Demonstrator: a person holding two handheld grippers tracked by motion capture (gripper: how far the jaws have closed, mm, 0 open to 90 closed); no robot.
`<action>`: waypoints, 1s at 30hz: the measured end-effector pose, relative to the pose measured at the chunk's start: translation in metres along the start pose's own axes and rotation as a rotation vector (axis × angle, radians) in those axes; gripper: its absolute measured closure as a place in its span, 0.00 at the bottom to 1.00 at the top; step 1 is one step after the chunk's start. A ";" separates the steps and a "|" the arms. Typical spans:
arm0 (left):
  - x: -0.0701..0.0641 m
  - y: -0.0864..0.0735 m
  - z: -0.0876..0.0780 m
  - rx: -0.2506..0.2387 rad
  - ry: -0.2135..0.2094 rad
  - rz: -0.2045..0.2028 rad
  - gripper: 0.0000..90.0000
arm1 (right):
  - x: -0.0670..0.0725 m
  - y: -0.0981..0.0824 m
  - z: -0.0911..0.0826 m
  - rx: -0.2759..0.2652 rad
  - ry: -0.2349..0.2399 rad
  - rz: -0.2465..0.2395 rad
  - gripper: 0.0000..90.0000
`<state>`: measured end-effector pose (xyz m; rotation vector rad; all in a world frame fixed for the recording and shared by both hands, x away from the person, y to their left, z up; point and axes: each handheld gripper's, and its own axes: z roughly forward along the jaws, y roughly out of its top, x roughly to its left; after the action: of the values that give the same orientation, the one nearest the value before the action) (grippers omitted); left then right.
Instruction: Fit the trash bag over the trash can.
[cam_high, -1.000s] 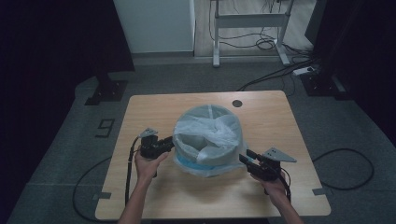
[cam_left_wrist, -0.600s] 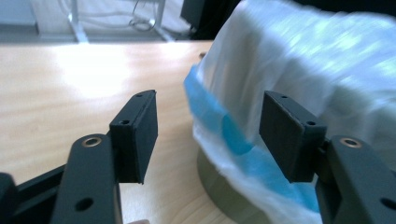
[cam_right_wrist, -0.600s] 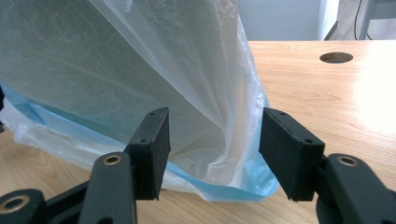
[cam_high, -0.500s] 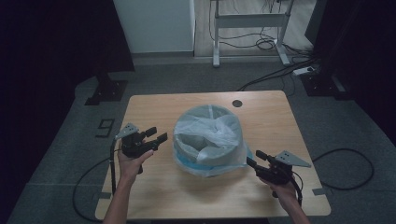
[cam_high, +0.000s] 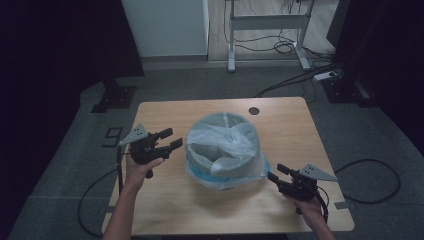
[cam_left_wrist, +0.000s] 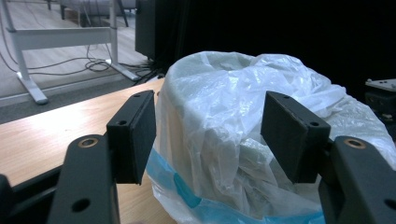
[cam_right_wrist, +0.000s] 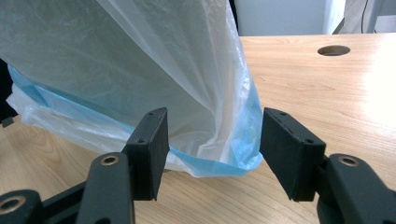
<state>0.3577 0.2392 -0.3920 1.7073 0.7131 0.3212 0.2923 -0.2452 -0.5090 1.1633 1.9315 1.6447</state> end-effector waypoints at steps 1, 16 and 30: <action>0.000 0.002 0.001 0.000 -0.012 -0.002 0.39 | 0.000 0.000 0.000 0.001 -0.001 0.000 0.46; 0.004 0.040 0.026 -0.025 -0.166 0.010 0.40 | -0.005 -0.004 -0.002 0.001 -0.017 0.016 0.46; -0.006 0.070 0.088 0.126 -0.356 0.102 0.42 | -0.005 -0.007 0.001 0.015 -0.011 0.017 0.46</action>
<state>0.4228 0.1584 -0.3480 1.8613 0.3924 0.0384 0.2931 -0.2483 -0.5173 1.1948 1.9360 1.6319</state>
